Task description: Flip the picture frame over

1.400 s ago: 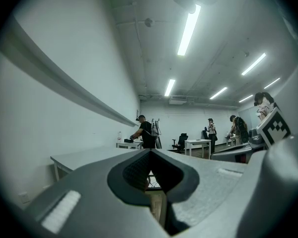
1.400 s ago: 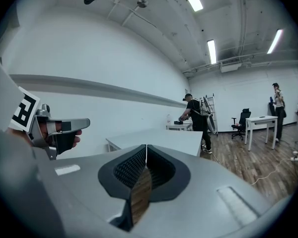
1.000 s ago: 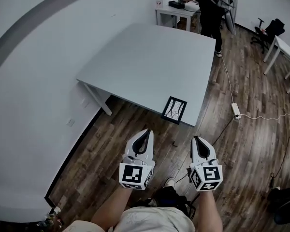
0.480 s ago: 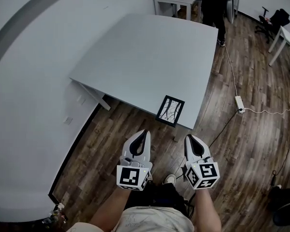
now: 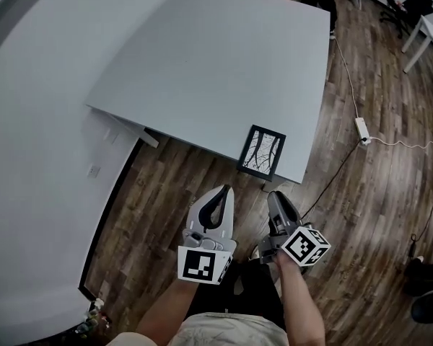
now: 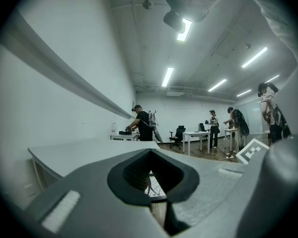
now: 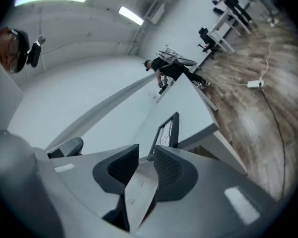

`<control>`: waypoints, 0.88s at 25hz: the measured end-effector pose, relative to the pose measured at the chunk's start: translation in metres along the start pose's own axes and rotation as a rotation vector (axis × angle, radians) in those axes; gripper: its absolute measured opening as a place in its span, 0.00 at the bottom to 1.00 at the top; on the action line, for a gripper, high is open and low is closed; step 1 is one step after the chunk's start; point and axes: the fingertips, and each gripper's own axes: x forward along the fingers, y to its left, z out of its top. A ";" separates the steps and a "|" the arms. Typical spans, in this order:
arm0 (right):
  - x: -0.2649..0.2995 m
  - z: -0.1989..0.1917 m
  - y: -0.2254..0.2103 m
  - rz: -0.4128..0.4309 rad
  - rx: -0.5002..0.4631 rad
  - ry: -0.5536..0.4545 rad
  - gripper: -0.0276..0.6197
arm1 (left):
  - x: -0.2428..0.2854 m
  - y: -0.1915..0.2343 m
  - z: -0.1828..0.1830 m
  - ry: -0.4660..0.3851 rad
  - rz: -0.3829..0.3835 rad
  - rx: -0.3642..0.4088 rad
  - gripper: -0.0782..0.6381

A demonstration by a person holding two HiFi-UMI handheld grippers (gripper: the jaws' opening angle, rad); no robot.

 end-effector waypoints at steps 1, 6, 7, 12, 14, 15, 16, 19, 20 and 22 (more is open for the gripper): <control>0.005 -0.004 -0.008 0.001 0.055 -0.013 0.24 | 0.001 0.001 -0.004 0.011 -0.007 0.001 0.11; 0.029 -0.005 -0.030 0.082 0.217 -0.102 0.27 | 0.004 0.009 -0.010 -0.013 -0.009 -0.020 0.11; 0.034 -0.003 -0.029 0.116 0.218 -0.117 0.27 | 0.005 0.011 -0.010 -0.023 -0.007 -0.024 0.11; 0.052 -0.005 -0.043 0.121 0.256 -0.124 0.29 | 0.007 0.017 -0.019 -0.012 -0.006 -0.027 0.11; 0.056 -0.005 -0.046 0.120 0.260 -0.125 0.29 | 0.008 0.018 -0.023 -0.008 -0.006 -0.028 0.11; 0.058 -0.004 -0.044 0.131 0.259 -0.128 0.29 | 0.008 0.018 -0.025 -0.003 -0.008 -0.027 0.11; 0.061 -0.002 -0.041 0.149 0.257 -0.130 0.29 | 0.008 0.018 -0.027 0.006 -0.010 -0.024 0.11; 0.065 -0.002 -0.040 0.160 0.262 -0.133 0.27 | 0.009 0.018 -0.028 0.004 -0.007 -0.028 0.11; 0.065 -0.002 -0.042 0.152 0.260 -0.133 0.24 | 0.009 0.018 -0.029 0.006 -0.007 -0.030 0.11; 0.063 -0.004 -0.045 0.136 0.256 -0.131 0.23 | 0.007 0.016 -0.037 0.044 -0.019 -0.020 0.11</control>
